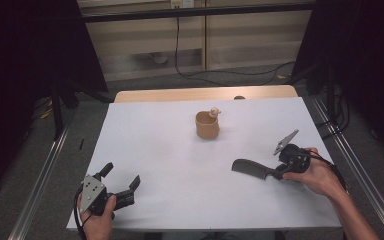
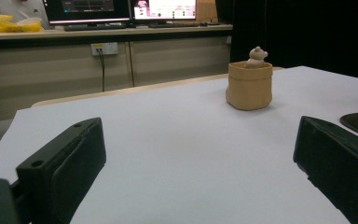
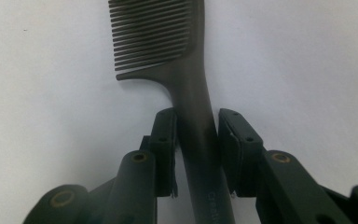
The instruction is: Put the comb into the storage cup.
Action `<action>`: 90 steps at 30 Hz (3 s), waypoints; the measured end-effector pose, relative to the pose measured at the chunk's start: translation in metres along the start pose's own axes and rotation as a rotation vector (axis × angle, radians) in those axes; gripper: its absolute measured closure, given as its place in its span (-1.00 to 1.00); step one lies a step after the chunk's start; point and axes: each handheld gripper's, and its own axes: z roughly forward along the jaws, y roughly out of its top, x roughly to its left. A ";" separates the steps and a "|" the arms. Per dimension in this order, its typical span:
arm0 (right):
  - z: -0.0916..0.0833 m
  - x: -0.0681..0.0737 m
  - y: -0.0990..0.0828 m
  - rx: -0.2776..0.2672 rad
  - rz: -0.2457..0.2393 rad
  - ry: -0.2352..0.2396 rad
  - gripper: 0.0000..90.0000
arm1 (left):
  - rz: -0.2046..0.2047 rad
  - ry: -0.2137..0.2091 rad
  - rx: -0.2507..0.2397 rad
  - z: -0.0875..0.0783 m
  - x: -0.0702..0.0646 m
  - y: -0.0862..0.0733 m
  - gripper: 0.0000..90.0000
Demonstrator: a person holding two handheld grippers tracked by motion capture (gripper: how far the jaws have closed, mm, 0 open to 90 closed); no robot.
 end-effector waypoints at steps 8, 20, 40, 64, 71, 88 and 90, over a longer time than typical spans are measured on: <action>0.000 -0.001 0.002 0.015 -0.001 -0.005 0.62 | -0.004 0.004 -0.005 0.000 0.000 0.000 -0.95; -0.002 -0.003 -0.003 -0.035 0.018 0.003 0.62 | -0.008 0.008 -0.001 0.001 0.001 0.000 -0.95; -0.014 0.001 -0.010 -0.177 0.090 -0.020 0.62 | -0.007 0.005 0.002 -0.001 0.002 0.000 -0.95; -0.021 0.001 -0.017 -0.376 0.168 -0.054 0.62 | -0.019 0.002 -0.010 -0.001 0.001 0.000 -0.95; -0.027 0.003 -0.019 -0.442 0.176 -0.089 0.62 | -0.015 0.003 -0.010 -0.001 0.001 0.000 -0.95; -0.041 0.006 -0.020 -0.598 0.209 -0.122 0.62 | -0.008 0.003 -0.004 0.000 0.001 0.000 -0.95; -0.045 0.008 -0.020 -0.624 0.208 -0.127 0.62 | -0.006 0.005 -0.003 0.000 0.000 0.000 -0.95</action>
